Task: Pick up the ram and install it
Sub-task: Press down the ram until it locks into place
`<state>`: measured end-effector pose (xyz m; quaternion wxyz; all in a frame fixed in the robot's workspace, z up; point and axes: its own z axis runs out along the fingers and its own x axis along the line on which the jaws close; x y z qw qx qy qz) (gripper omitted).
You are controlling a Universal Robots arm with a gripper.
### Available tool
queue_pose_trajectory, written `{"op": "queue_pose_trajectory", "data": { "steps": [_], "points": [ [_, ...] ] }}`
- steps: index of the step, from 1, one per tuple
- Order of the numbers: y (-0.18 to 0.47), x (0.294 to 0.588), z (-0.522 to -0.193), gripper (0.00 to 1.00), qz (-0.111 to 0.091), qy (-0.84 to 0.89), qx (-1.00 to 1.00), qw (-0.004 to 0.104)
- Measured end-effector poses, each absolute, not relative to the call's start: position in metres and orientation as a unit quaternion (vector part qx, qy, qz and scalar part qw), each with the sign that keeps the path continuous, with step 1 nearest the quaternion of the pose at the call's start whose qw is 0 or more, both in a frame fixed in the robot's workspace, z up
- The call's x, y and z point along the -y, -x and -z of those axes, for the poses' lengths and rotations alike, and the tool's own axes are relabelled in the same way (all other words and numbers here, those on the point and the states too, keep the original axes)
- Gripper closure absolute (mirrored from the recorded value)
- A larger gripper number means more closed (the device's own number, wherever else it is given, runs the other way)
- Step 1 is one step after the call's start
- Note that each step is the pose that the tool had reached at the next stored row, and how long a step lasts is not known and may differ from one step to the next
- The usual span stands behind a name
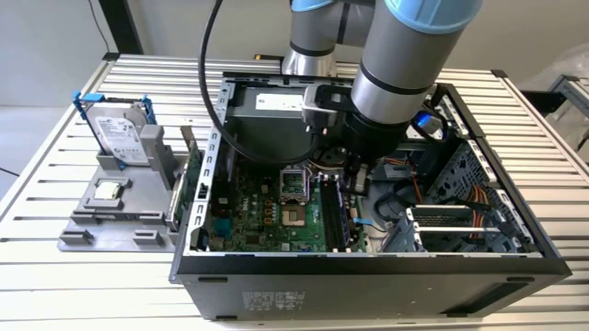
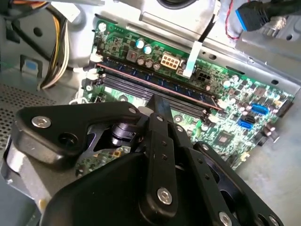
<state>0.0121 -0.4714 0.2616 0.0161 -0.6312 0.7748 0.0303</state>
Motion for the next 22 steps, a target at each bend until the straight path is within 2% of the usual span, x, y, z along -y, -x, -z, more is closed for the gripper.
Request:
{"op": "queue_pose_trajectory", "data": {
  "steps": [22],
  "points": [
    [-0.0153,0.4714,-0.2578,1.0,-0.031,0.676,-0.736,0.014]
  ]
}}
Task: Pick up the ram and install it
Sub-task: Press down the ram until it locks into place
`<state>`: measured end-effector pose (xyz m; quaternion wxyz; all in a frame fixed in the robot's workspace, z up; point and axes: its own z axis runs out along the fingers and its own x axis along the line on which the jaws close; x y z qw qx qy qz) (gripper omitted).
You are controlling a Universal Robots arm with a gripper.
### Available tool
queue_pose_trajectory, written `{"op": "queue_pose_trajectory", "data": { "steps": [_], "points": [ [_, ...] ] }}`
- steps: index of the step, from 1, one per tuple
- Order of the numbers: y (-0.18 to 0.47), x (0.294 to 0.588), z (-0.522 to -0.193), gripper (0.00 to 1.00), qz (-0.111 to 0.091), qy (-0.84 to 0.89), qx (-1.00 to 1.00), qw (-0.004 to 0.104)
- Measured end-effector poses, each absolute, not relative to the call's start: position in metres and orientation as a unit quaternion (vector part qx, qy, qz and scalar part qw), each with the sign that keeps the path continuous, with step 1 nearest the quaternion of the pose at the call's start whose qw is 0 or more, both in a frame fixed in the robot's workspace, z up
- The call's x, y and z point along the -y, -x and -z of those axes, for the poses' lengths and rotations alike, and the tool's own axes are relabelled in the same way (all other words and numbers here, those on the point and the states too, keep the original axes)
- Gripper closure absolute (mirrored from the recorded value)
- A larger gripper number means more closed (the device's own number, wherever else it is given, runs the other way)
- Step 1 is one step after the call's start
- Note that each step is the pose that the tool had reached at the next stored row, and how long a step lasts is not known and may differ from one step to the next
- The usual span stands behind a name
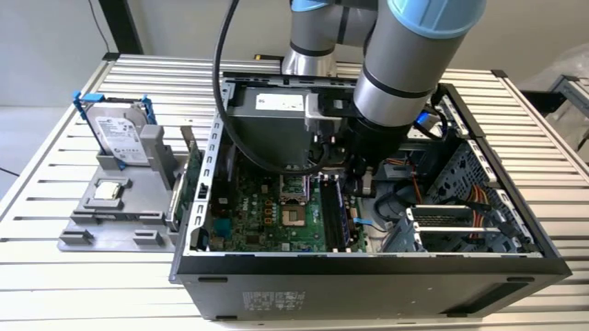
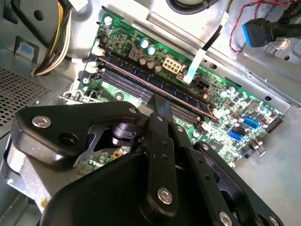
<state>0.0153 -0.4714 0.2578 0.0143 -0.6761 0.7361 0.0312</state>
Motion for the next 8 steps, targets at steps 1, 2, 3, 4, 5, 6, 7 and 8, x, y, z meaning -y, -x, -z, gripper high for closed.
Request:
{"op": "queue_pose_trajectory", "data": {
  "steps": [1,2,3,4,5,6,7,8],
  "points": [
    [-0.0155,0.4714,-0.2564,1.0,-0.031,0.676,-0.736,0.014],
    [-0.0155,0.4714,-0.2551,1.0,-0.031,0.676,-0.736,0.014],
    [-0.0156,0.4714,-0.2541,1.0,-0.031,0.676,-0.736,0.014],
    [-0.0157,0.4714,-0.2531,1.0,-0.031,0.676,-0.736,0.014],
    [-0.0158,0.4714,-0.2524,1.0,-0.031,0.676,-0.736,0.015],
    [-0.0158,0.4714,-0.2519,1.0,-0.032,0.676,-0.736,0.015],
    [-0.0158,0.4714,-0.2518,1.0,-0.032,0.676,-0.736,0.015],
    [-0.0158,0.4714,-0.2518,1.0,-0.032,0.676,-0.736,0.015]
  ]
}}
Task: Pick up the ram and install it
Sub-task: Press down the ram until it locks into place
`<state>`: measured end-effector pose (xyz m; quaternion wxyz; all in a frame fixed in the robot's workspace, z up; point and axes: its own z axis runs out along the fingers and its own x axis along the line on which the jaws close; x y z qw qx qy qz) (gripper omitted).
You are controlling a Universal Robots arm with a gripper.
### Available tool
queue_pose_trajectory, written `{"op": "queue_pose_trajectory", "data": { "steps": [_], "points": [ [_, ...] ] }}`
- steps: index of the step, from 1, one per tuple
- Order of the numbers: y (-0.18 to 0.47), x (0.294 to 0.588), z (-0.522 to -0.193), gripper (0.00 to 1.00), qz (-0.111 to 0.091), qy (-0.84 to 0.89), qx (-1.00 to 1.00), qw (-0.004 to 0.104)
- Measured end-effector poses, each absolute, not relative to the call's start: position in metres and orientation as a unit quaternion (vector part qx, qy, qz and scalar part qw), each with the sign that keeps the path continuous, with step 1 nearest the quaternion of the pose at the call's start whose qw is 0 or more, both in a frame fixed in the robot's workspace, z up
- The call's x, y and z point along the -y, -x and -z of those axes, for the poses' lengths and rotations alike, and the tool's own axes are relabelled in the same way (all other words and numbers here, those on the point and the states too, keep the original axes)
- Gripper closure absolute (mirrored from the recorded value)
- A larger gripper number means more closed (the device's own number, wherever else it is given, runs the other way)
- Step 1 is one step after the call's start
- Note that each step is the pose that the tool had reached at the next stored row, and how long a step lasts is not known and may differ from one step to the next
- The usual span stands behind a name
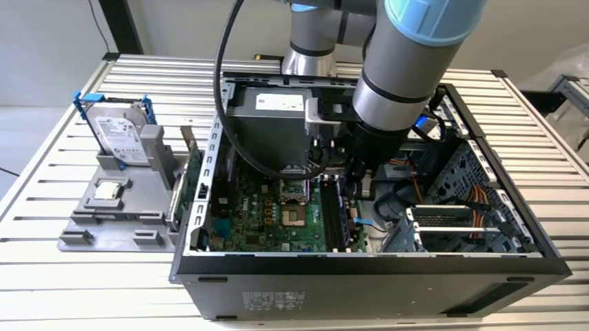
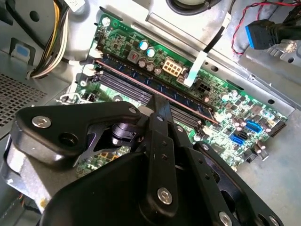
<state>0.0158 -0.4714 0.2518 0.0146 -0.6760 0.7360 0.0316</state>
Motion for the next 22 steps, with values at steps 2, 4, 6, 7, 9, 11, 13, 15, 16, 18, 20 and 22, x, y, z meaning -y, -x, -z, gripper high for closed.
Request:
{"op": "queue_pose_trajectory", "data": {
  "steps": [2,4,6,7,9,11,13,15,16,18,20,22],
  "points": [
    [-0.0159,0.4714,-0.2517,1.0,-0.032,0.676,-0.736,0.015],
    [-0.0159,0.4713,-0.2512,1.0,-0.032,0.676,-0.736,0.015],
    [-0.0162,0.4714,-0.2506,1.0,-0.032,0.676,-0.736,0.015],
    [-0.0164,0.4714,-0.2505,1.0,-0.032,0.676,-0.736,0.015],
    [-0.0169,0.4716,-0.2503,1.0,-0.032,0.676,-0.736,0.015],
    [-0.0179,0.4722,-0.2497,1.0,-0.032,0.676,-0.736,0.015],
    [-0.0194,0.4734,-0.2496,1.0,-0.032,0.676,-0.736,0.014],
    [-0.0207,0.4747,-0.2492,1.0,-0.033,0.676,-0.736,0.015],
    [-0.0212,0.4751,-0.2489,1.0,-0.033,0.676,-0.736,0.015],
    [-0.0215,0.4757,-0.2477,1.0,-0.033,0.676,-0.736,0.015],
    [-0.0216,0.4761,-0.2465,1.0,-0.033,0.676,-0.736,0.015],
    [-0.0217,0.4765,-0.2457,1.0,-0.033,0.676,-0.736,0.015]
  ]
}}
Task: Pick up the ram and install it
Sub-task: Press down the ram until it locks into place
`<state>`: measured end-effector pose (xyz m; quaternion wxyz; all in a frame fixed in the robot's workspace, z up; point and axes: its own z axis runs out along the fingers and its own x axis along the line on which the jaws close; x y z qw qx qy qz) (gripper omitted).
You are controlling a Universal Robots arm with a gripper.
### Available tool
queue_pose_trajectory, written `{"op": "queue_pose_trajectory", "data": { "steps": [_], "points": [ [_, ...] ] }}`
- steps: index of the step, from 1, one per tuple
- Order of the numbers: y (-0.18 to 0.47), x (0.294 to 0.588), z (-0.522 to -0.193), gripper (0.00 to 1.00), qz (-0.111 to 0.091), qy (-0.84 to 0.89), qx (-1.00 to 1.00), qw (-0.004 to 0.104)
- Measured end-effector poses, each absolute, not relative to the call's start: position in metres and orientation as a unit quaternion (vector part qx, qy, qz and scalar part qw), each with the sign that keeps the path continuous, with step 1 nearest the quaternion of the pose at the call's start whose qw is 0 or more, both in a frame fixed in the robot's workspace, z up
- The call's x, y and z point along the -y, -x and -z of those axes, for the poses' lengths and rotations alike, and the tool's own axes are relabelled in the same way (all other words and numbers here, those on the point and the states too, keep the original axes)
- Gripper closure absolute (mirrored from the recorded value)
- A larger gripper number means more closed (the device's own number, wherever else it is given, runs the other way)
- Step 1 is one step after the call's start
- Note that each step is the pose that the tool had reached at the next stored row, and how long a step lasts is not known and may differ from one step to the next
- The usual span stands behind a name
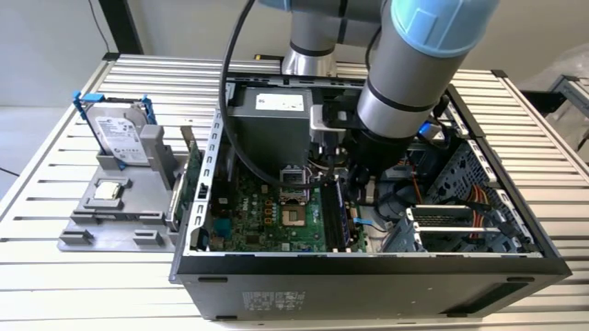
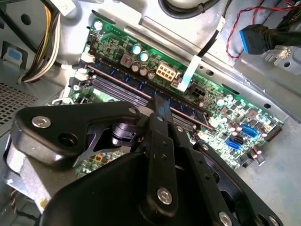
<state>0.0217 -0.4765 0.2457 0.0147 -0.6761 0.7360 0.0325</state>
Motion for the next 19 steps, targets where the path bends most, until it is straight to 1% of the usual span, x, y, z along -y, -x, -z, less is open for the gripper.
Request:
{"op": "queue_pose_trajectory", "data": {
  "steps": [19],
  "points": [
    [-0.022,0.481,-0.231,1.0,-0.033,0.676,-0.736,0.015]
  ]
}}
